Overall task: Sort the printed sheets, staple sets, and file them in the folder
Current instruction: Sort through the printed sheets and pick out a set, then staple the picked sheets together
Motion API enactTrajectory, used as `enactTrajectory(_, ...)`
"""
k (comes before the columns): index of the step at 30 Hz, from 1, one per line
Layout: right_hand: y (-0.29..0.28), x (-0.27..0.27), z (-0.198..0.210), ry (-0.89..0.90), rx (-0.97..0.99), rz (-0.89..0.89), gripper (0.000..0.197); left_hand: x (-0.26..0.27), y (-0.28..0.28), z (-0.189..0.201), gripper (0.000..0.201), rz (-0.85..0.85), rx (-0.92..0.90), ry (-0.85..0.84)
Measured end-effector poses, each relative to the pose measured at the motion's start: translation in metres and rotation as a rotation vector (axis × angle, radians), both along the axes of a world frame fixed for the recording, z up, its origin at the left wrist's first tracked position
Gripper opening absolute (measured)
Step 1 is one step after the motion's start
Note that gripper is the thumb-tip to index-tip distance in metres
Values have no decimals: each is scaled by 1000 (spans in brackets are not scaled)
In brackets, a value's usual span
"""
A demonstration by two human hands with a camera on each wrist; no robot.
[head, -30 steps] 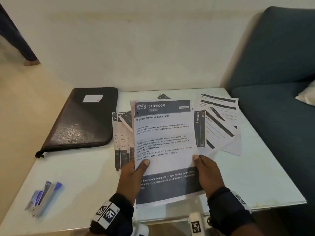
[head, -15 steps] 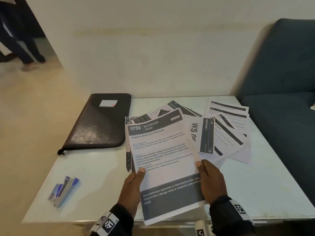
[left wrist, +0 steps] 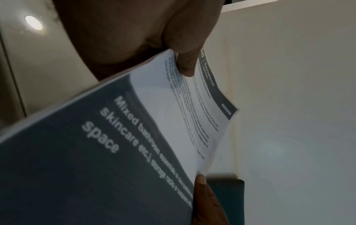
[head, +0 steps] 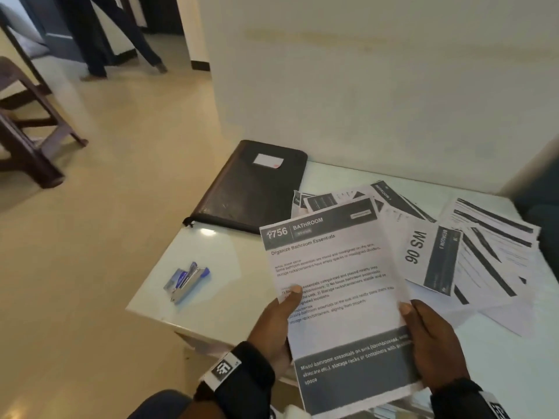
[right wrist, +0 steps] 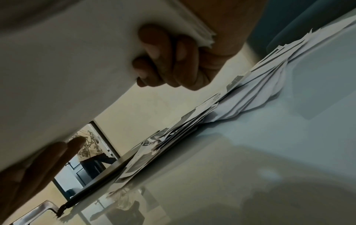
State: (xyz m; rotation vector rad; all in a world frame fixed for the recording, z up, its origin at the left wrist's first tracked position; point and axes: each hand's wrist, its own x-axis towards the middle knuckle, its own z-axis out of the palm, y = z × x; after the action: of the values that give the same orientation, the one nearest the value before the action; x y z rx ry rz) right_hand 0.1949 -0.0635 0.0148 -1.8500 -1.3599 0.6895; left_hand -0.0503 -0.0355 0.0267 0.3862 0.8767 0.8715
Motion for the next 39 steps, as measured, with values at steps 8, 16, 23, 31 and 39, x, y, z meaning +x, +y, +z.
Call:
enactTrajectory(8,8,-11,-8,-29,-63,18,29,-4,9,-23,24,18,178,305)
enactTrajectory(16,31,-50,9,355,-104,-126,60,-59,43,21,19,266,312,405)
enactTrajectory(23,81,-158,2,156,-201,357,13,-195,52,57,17,821,413,358)
enactTrajectory(31,124,-275,-14,-270,-244,632,26,-280,41,36,15,917,318,512)
enactTrajectory(39,136,-307,-35,-467,-251,779,37,-313,31,36,27,994,302,507)
